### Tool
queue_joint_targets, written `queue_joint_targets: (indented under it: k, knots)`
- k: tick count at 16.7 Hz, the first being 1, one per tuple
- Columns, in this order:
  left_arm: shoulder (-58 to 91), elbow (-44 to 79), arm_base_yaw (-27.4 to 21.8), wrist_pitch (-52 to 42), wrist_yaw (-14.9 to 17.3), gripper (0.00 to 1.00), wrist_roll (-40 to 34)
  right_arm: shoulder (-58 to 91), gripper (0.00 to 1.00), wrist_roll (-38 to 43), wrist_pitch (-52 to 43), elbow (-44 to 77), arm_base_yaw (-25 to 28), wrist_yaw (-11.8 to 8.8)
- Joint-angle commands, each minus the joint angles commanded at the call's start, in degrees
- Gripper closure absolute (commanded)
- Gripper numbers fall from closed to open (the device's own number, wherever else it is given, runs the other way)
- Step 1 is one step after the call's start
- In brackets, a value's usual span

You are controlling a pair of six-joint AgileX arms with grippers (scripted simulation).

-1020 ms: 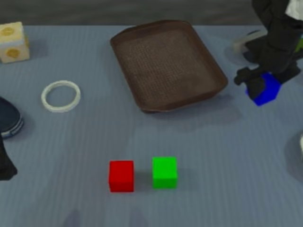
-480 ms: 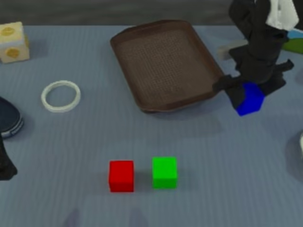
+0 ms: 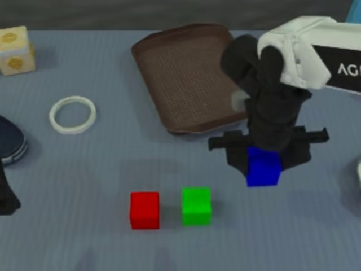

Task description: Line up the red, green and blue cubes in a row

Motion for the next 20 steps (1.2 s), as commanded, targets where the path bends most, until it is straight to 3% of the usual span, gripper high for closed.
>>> queue_joint_targets:
  k: [5,11,20]
  knots:
    - [0.0,0.0,0.0,0.0,0.0,0.0,0.0,-5.4,1.0,8.7,2.2,-6.3,5.1,0.1]
    - [0.0,0.0,0.0,0.0,0.0,0.0,0.0,-4.8,1.0,8.7,3.1,-6.8,4.9,0.0]
    - [0.0,0.0,0.0,0.0,0.0,0.0,0.0,0.9,1.0,9.0,16.9,-14.6,5.3,0.1]
